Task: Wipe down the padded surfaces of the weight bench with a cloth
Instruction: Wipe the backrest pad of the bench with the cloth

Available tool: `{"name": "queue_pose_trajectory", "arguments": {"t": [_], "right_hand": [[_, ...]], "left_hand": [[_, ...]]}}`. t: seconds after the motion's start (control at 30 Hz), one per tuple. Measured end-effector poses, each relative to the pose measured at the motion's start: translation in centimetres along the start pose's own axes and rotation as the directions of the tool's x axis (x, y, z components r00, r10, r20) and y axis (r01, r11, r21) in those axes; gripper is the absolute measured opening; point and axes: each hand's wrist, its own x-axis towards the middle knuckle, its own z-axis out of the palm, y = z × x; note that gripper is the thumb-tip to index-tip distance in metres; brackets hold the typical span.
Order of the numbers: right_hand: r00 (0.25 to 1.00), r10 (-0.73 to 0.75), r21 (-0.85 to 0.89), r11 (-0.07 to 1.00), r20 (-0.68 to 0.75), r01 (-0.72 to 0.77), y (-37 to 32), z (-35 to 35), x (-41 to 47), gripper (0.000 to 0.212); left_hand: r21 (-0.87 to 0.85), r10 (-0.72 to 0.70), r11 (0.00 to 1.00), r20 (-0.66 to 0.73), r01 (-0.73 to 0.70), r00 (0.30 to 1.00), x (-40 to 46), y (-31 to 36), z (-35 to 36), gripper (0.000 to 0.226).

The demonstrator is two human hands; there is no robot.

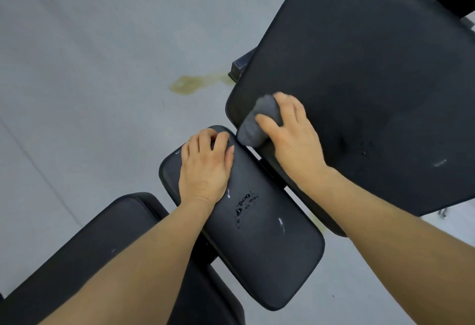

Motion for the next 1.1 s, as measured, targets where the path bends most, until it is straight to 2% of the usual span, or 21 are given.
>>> {"name": "queue_pose_trajectory", "arguments": {"t": [0.1, 0.2, 0.33, 0.4, 0.5, 0.7, 0.83, 0.93, 1.1], "right_hand": [[0.998, 0.046, -0.084, 0.995, -0.039, -0.049, -0.7, 0.7, 1.5, 0.036], [0.992, 0.120, -0.121, 0.985, -0.031, -0.123, -1.2, 0.0, -0.5, 0.049], [0.957, 0.281, 0.039, 0.958, 0.068, -0.284, -3.1, 0.0, 0.4, 0.051], [0.943, 0.325, 0.010, 0.945, 0.067, -0.327, -3.5, 0.6, 2.2, 0.055], [0.955, 0.295, -0.099, 0.952, 0.029, -0.291, -2.8, 1.8, 3.8, 0.059], [0.991, 0.034, -0.066, 0.997, -0.130, -0.043, 0.4, 0.0, -1.5, 0.033], [0.992, 0.062, -0.028, 0.997, -0.108, -0.066, 1.5, -0.9, -5.0, 0.030], [0.991, 0.080, -0.001, 0.997, -0.106, -0.081, 1.4, 0.3, -2.0, 0.038], [0.993, 0.066, 0.075, 0.995, -0.097, -0.059, 0.8, 0.9, 2.4, 0.034]], "left_hand": [[-0.002, 0.008, 1.000, -0.002, -0.008, 1.000, -0.1, -0.1, 0.0, 0.023], [0.001, 0.008, 1.000, -0.007, -0.008, 1.000, 0.0, -0.1, 0.0, 0.023], [0.000, 0.016, 1.000, -0.012, -0.016, 1.000, 0.0, -0.1, 0.0, 0.024], [-0.003, 0.011, 1.000, -0.009, -0.011, 1.000, 0.0, 0.0, 0.0, 0.024], [-0.002, -0.001, 1.000, -0.004, 0.001, 1.000, 0.1, -0.1, 0.1, 0.024], [-0.022, -0.004, 1.000, 0.001, 0.004, 1.000, -0.1, -0.1, -0.1, 0.020], [-0.022, -0.006, 1.000, 0.010, 0.007, 1.000, 0.0, 0.0, -0.2, 0.022], [-0.018, -0.004, 1.000, 0.009, 0.004, 1.000, 0.0, 0.1, -0.1, 0.022], [-0.012, -0.008, 1.000, 0.018, 0.009, 1.000, 0.1, 0.0, -0.2, 0.023]]}}
